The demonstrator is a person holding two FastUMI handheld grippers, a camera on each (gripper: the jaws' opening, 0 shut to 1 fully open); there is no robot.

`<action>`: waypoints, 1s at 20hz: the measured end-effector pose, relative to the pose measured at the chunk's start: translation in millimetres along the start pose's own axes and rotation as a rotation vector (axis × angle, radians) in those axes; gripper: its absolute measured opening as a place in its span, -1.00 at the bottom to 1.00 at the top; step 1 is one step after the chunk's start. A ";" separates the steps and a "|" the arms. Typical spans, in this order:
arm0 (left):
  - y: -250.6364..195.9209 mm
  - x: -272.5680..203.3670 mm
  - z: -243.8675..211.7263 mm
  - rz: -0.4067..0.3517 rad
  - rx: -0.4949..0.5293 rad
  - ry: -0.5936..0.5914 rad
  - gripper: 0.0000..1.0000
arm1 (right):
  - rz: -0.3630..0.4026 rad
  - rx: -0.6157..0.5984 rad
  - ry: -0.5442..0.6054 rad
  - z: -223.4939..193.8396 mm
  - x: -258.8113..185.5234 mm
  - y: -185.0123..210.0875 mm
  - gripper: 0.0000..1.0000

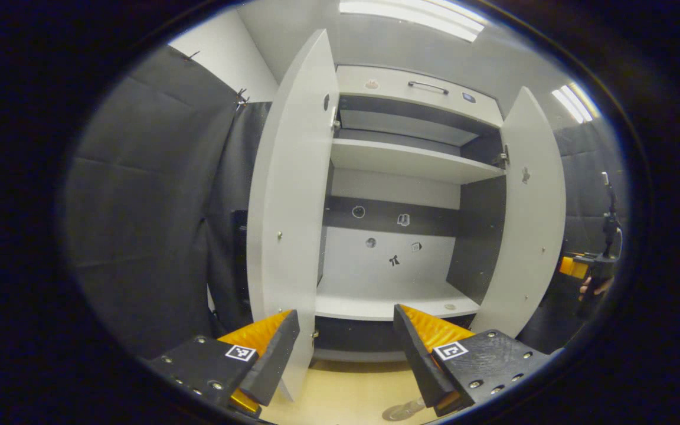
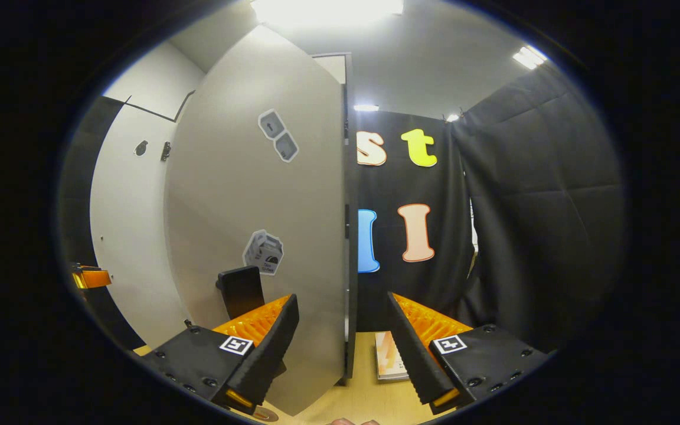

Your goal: Grasp the bottle in the cabinet with the left hand and place it on the coaster, then close the right door with the right hand and the left door with the left hand.

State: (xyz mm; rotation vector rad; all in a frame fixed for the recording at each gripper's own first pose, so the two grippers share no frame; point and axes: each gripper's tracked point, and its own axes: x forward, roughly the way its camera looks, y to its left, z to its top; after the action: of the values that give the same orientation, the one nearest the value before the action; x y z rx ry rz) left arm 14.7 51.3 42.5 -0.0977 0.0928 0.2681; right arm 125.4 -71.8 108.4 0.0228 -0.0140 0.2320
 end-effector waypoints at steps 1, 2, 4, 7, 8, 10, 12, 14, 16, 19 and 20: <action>5.2 -4.1 -2.4 0.003 -0.004 -0.001 0.73 | 0.007 -0.002 -0.008 0.7 3.2 10.4 0.90; 10.4 -7.9 -4.6 0.002 -0.010 -0.001 0.73 | 0.007 0.000 -0.010 -0.3 6.6 17.2 0.90; 21.6 -17.1 -11.3 0.001 -0.016 0.000 0.74 | 0.018 0.031 -0.013 -5.2 12.3 34.7 0.90; 46.5 -31.7 -25.6 0.015 -0.007 -0.006 0.85 | 0.046 0.056 -0.010 -9.4 11.4 59.1 0.84; 55.2 -36.6 -30.9 0.019 -0.014 -0.005 0.86 | 0.045 0.047 -0.011 -10.9 10.1 63.0 0.90; 73.8 -46.5 -38.6 0.031 -0.035 -0.003 0.86 | 0.038 0.035 -0.007 -16.6 6.8 70.3 0.90; 98.3 -54.4 -41.9 0.058 -0.041 0.000 0.86 | 0.030 0.045 -0.014 -20.0 4.0 78.7 0.90; 122.2 -57.3 -38.3 0.095 -0.040 -0.012 0.86 | 0.023 0.056 -0.017 -21.7 -0.2 84.8 0.90; 150.7 -57.2 -34.4 0.134 -0.061 -0.027 0.86 | 0.014 0.062 -0.003 -30.2 -3.3 89.0 0.90; 178.3 -55.7 -27.3 0.167 -0.085 -0.055 0.92 | 0.002 0.061 0.005 -36.7 -6.6 90.6 0.90; 185.3 -53.6 -23.4 0.167 -0.076 -0.061 0.86 | -0.005 0.056 0.009 -39.2 -8.3 90.1 0.90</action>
State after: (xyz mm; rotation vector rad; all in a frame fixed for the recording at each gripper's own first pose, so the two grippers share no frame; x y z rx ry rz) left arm -88.4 212.7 9.4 -0.1575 0.0300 0.4413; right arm 97.1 15.0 71.1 0.0777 0.0017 0.2275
